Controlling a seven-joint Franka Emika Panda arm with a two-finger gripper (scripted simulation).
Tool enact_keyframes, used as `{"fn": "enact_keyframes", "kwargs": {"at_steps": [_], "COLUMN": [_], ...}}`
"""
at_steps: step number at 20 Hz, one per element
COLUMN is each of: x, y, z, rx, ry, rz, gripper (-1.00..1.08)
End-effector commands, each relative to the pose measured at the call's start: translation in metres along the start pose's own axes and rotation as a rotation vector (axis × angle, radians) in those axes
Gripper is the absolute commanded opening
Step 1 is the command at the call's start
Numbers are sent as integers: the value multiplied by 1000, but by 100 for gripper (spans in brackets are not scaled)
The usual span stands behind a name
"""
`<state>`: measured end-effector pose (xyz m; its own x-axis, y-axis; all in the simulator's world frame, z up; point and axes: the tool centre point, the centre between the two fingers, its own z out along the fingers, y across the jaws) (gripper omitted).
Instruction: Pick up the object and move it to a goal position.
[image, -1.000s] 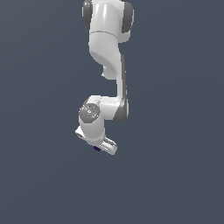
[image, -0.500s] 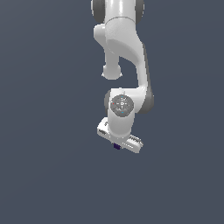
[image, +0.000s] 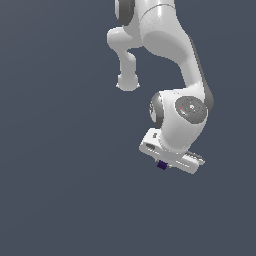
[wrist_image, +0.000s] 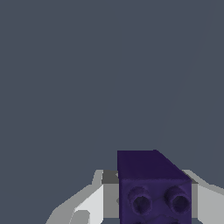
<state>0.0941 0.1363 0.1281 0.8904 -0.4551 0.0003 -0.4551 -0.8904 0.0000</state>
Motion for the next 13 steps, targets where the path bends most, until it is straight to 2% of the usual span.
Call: {"fn": "enact_keyframes", "kwargs": {"at_steps": [1,6,13], "x": [-7,-15,-17], "y": [-20,-44,-54], "z": [-10,-21,-26], "rx": [-1,0,0], "ry": [0,0,0], "rz": [2,2,2], "gripper": [-100,-100,-100]}}
